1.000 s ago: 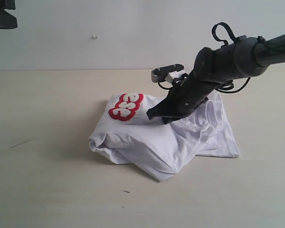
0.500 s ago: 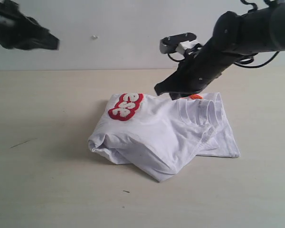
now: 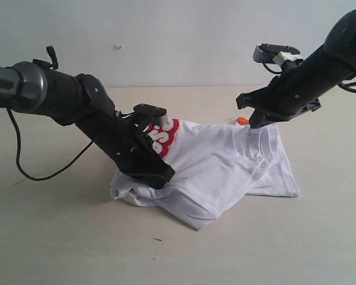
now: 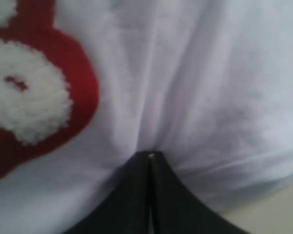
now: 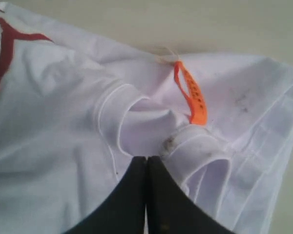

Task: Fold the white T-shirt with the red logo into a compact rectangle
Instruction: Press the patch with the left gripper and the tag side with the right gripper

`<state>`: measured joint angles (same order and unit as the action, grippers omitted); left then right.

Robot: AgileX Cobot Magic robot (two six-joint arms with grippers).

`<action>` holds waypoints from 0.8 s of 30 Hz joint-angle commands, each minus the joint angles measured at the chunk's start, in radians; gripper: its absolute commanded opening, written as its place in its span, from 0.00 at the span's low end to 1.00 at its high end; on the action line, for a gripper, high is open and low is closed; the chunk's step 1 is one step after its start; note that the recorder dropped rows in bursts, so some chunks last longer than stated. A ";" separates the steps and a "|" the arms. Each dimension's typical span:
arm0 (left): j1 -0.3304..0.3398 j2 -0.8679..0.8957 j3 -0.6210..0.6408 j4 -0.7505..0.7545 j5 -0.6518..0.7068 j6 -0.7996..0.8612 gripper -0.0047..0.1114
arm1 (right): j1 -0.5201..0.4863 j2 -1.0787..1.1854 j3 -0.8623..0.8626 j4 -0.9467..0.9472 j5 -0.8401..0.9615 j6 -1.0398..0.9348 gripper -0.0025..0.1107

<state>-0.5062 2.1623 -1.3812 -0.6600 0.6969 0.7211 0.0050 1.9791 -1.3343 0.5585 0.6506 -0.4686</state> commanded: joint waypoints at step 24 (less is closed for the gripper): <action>0.008 -0.119 -0.058 0.051 -0.087 0.007 0.04 | -0.011 0.230 -0.199 -0.359 -0.039 0.279 0.02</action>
<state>-0.5062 2.0494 -1.4342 -0.6112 0.6270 0.7169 -0.0023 2.2311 -1.5131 0.1894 0.5870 -0.1875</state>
